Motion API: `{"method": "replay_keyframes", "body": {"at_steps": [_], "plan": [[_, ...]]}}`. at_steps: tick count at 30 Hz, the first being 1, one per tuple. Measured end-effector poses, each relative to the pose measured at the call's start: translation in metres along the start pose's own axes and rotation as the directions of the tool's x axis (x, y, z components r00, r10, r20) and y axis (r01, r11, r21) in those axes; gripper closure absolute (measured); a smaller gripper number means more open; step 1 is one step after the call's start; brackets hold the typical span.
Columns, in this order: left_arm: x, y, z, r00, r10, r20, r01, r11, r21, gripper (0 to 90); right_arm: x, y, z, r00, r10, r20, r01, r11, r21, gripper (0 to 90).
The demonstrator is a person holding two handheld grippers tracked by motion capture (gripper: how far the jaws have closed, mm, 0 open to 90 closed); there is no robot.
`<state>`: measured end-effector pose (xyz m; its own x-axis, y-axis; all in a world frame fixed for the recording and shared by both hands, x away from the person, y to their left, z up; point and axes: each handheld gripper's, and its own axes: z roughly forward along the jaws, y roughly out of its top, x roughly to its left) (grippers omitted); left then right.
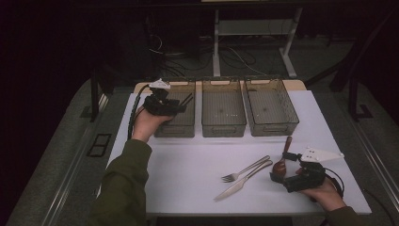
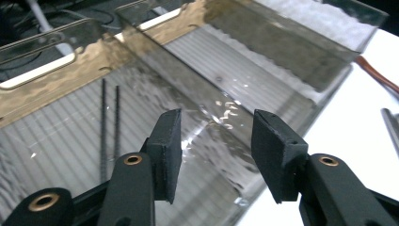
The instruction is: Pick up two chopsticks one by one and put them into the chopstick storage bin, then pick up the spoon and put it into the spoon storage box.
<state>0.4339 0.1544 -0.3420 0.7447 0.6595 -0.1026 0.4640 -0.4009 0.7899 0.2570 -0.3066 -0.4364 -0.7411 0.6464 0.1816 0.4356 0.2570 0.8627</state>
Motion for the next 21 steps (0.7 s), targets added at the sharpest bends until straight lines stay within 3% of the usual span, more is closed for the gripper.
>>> {"method": "replay_keyframes", "body": {"at_steps": [12, 21], "plan": [[-0.035, -0.012, -0.017, 0.9963, 0.076, 0.041, -0.075, 0.9968, -0.028, 45.5, 0.000, 0.000, -0.001, 0.9999, 0.010, 0.004, -0.010, 1.000, 0.000, 0.3], [-0.055, -0.031, -0.029, 0.9927, 0.095, 0.073, -0.089, 0.9926, -0.083, 38.8, 0.001, 0.000, -0.002, 0.9998, 0.018, 0.001, -0.018, 1.000, 0.004, 0.3]]}}
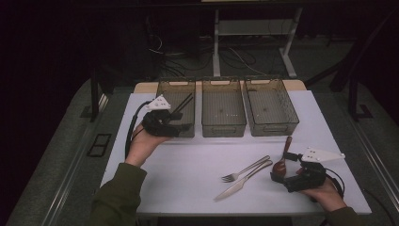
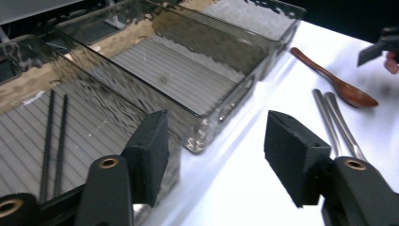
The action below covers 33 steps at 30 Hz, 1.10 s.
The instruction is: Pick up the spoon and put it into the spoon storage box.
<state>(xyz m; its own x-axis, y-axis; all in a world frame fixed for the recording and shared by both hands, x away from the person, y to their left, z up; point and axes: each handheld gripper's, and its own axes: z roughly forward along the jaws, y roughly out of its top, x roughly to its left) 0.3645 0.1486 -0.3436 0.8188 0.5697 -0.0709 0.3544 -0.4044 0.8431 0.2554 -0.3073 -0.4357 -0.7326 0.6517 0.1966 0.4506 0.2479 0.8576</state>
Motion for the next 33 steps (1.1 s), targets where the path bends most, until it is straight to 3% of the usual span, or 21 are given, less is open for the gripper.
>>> {"method": "replay_keyframes", "body": {"at_steps": [9, 20, 26, 33], "plan": [[-0.026, -0.026, -0.003, 0.9991, 0.012, 0.039, -0.011, 0.9998, -0.017, 33.3, -0.001, -0.002, -0.001, 1.0000, -0.006, 0.003, 0.006, 1.000, -0.005, 0.3], [-0.040, -0.066, -0.005, 0.9997, -0.011, 0.024, 0.011, 0.9991, -0.040, 21.9, 0.000, -0.001, -0.001, 0.9999, -0.013, 0.003, 0.013, 1.000, -0.008, 0.3], [-0.049, -0.083, -0.006, 0.9998, 0.001, 0.018, 0.000, 0.9988, -0.049, 13.2, 0.000, -0.001, -0.001, 0.9999, -0.012, 0.004, 0.012, 1.000, -0.005, 0.3], [-0.056, -0.100, -0.007, 1.0000, -0.010, 0.003, 0.010, 0.9995, -0.030, 2.6, 0.001, -0.002, -0.001, 0.9999, -0.014, 0.005, 0.014, 1.000, -0.004, 0.3]]}}
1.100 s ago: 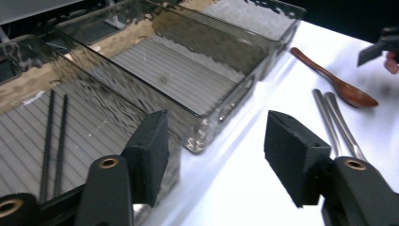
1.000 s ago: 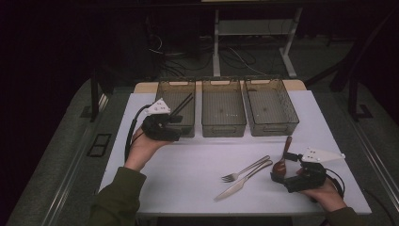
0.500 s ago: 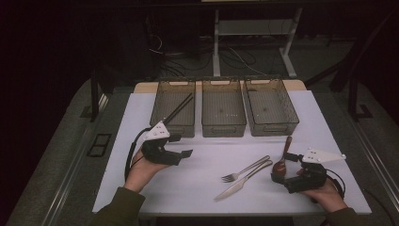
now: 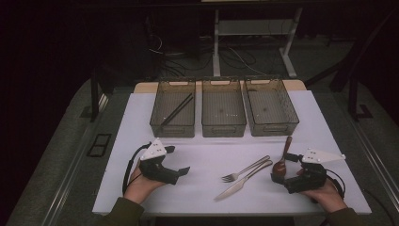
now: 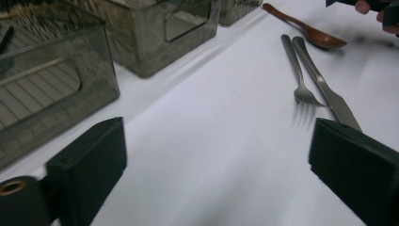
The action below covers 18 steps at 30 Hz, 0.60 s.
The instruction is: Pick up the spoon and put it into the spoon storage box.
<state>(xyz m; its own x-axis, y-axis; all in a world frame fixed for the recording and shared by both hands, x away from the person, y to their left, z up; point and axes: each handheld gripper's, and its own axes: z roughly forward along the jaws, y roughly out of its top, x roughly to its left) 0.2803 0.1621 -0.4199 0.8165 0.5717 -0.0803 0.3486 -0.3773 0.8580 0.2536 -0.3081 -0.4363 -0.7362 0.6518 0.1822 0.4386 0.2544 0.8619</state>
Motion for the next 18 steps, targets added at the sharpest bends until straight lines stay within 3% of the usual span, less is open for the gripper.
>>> {"method": "replay_keyframes", "body": {"at_steps": [7, 11, 14, 18], "plan": [[-0.006, -0.010, 0.001, 0.9998, 0.016, -0.006, -0.016, 0.9998, 0.013, 0.0, 0.000, 0.000, 0.001, 0.9999, 0.011, 0.003, -0.011, 1.000, 0.029, 0.4], [-0.006, -0.010, 0.003, 0.9996, 0.027, -0.010, -0.027, 0.9992, 0.028, 0.0, -0.002, 0.003, -0.001, 0.9995, 0.026, 0.020, -0.027, 0.998, 0.054, 6.5], [-0.005, -0.012, 0.003, 0.9999, 0.015, -0.002, -0.015, 0.9995, 0.027, 0.0, -0.006, 0.006, -0.001, 0.9985, 0.030, 0.047, -0.033, 0.997, 0.072, 15.2], [-0.004, -0.013, 0.005, 0.9998, 0.018, 0.006, -0.018, 0.9994, 0.028, 0.0, -0.016, 0.011, 0.004, 0.9984, 0.029, 0.049, -0.034, 0.994, 0.105, 28.5]]}}
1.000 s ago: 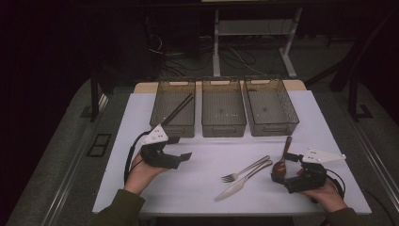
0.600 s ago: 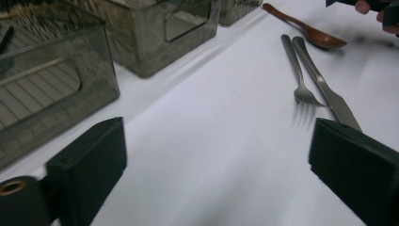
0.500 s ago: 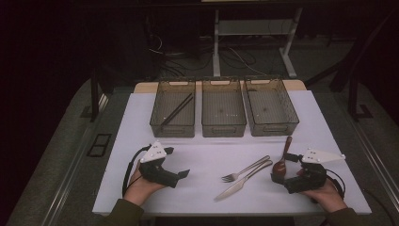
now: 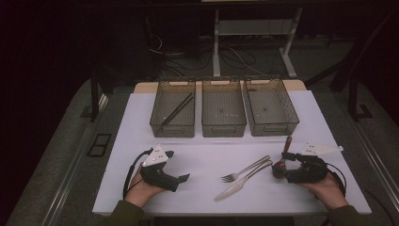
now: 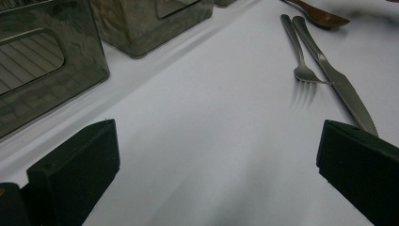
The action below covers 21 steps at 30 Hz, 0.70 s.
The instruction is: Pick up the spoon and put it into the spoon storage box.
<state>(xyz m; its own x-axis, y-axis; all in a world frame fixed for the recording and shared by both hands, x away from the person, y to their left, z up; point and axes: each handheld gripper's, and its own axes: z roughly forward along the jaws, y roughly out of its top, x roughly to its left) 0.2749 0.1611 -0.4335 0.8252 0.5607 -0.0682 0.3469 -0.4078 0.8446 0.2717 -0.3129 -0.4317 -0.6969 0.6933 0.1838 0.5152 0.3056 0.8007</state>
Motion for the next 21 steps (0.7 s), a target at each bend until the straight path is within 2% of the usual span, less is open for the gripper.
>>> {"method": "replay_keyframes", "body": {"at_steps": [5, 8, 14, 18, 21], "plan": [[0.001, -0.002, 0.003, 0.9999, -0.012, 0.010, 0.012, 0.9999, 0.012, 0.0, -0.018, 0.009, 0.007, 0.9989, 0.032, 0.035, -0.033, 0.999, 0.021, 45.2], [0.001, -0.002, 0.004, 0.9998, -0.010, 0.014, 0.010, 0.9998, 0.014, 0.0, -0.030, 0.015, 0.010, 0.9970, 0.028, 0.072, -0.030, 0.999, 0.030, 56.3], [0.003, -0.004, 0.004, 0.9996, -0.020, 0.021, 0.020, 0.9997, 0.015, 0.0, -0.053, 0.028, 0.017, 0.9875, 0.043, 0.151, -0.052, 0.997, 0.058, 80.1], [0.003, -0.004, 0.004, 0.9995, -0.021, 0.024, 0.021, 0.9997, 0.016, 0.0, -0.064, 0.032, 0.024, 0.9800, 0.034, 0.196, -0.054, 0.994, 0.099, 88.7], [0.003, -0.004, 0.005, 0.9994, -0.021, 0.026, 0.021, 0.9996, 0.018, 0.0, -0.068, 0.032, 0.029, 0.9756, 0.025, 0.218, -0.054, 0.991, 0.125, 88.9]]}}
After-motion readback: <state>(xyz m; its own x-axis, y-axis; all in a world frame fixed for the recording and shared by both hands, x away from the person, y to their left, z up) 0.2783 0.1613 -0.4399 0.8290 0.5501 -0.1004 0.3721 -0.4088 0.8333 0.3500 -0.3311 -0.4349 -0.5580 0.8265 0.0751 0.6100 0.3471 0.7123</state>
